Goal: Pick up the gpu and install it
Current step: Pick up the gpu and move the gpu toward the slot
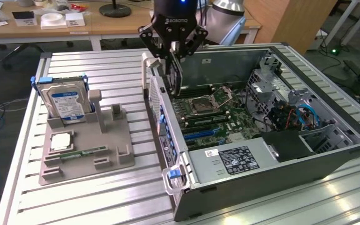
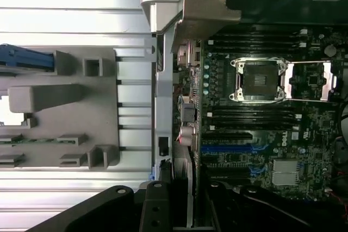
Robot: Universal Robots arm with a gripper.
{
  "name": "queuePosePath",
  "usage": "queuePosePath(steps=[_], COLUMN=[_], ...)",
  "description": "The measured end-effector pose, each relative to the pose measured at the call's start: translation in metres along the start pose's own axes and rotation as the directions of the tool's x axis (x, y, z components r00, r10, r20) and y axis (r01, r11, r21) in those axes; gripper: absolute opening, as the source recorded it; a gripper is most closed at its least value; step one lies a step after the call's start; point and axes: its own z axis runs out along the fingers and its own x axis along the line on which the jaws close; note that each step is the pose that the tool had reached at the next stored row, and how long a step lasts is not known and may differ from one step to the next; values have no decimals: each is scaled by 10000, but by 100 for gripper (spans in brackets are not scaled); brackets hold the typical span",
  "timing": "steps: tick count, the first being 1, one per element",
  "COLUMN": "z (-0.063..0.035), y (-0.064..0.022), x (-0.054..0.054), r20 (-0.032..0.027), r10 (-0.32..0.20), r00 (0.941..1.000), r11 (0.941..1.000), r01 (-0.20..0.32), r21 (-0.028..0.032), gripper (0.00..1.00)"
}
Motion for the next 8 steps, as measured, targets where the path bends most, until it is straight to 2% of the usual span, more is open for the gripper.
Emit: queuePosePath(steps=[8], z=[11], y=[11], x=[-272], r20=[1], r10=[-1], r00=[10000], r11=[10000], r01=[1], r21=[0], gripper=[27])
